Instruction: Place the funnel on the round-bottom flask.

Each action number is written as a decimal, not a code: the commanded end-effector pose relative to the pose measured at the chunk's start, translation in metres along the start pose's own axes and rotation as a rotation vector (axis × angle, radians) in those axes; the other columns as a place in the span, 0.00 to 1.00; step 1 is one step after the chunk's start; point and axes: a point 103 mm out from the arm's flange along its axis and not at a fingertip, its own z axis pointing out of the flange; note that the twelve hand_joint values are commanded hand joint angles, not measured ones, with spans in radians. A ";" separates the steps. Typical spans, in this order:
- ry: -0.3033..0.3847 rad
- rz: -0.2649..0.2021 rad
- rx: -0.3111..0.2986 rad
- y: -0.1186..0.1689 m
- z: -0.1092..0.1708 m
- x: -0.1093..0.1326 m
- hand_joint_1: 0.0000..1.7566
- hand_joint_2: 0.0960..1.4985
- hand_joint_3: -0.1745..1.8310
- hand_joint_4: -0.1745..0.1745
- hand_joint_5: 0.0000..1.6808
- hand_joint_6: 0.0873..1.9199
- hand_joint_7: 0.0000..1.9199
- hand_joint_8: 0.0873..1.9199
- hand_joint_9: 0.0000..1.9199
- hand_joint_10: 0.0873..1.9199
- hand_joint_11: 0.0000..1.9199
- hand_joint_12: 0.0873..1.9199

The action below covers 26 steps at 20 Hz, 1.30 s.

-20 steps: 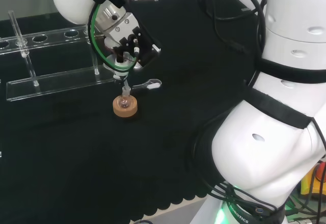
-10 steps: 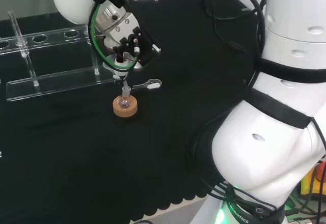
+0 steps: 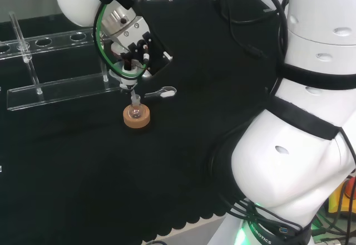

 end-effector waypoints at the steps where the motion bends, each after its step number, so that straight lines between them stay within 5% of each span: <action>1: 0.003 -0.013 -0.003 0.001 0.004 -0.001 0.46 0.42 0.37 0.33 0.32 0.28 0.33 0.34 0.61 0.35 0.29 0.64; 26: 0.016 -0.020 -0.019 0.004 0.015 0.002 0.46 0.42 0.38 0.31 0.31 0.28 0.33 0.34 0.61 0.35 0.29 0.64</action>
